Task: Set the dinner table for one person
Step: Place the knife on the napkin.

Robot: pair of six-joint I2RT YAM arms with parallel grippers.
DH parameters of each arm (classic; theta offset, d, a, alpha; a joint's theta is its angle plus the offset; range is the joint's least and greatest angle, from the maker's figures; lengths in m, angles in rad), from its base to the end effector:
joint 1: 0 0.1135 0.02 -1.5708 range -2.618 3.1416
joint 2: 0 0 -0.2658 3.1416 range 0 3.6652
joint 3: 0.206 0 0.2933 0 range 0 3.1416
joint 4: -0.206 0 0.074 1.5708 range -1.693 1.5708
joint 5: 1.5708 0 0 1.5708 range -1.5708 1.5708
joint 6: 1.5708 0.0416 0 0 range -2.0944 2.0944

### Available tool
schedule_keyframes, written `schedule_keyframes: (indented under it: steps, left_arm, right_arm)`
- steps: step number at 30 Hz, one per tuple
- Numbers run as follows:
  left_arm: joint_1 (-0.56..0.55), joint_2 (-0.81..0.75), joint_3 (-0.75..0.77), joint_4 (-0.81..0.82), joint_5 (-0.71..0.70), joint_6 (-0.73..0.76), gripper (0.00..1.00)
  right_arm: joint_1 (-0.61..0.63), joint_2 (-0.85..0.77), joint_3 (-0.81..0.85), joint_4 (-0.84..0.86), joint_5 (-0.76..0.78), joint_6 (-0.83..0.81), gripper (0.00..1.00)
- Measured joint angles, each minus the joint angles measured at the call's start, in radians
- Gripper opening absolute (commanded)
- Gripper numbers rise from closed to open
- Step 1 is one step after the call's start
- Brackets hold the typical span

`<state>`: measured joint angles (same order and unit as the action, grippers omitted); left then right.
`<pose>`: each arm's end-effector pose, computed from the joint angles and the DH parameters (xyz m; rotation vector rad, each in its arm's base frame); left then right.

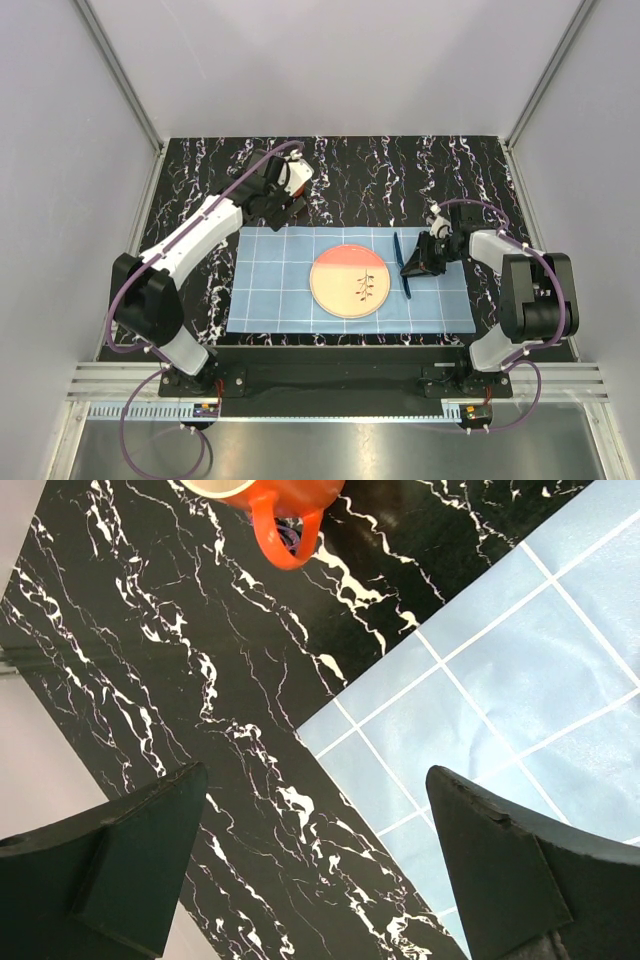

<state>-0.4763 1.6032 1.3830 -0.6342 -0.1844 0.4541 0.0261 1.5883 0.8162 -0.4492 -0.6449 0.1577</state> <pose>0.3566 -0.1754 0.2883 1.0089 2.1963 0.2133 0.3082 0.0331 0.1212 0.0187 2.7099 0.9439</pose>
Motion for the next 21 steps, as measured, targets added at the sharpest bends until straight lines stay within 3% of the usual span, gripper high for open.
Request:
schedule_keyframes:
  steps: [21]
  left_arm:
    - [-0.007,-0.05,-0.019,-0.001,-0.018,0.029,0.99]
  right_arm:
    - [-0.001,0.049,0.0,-0.019,0.14,0.09,0.0]
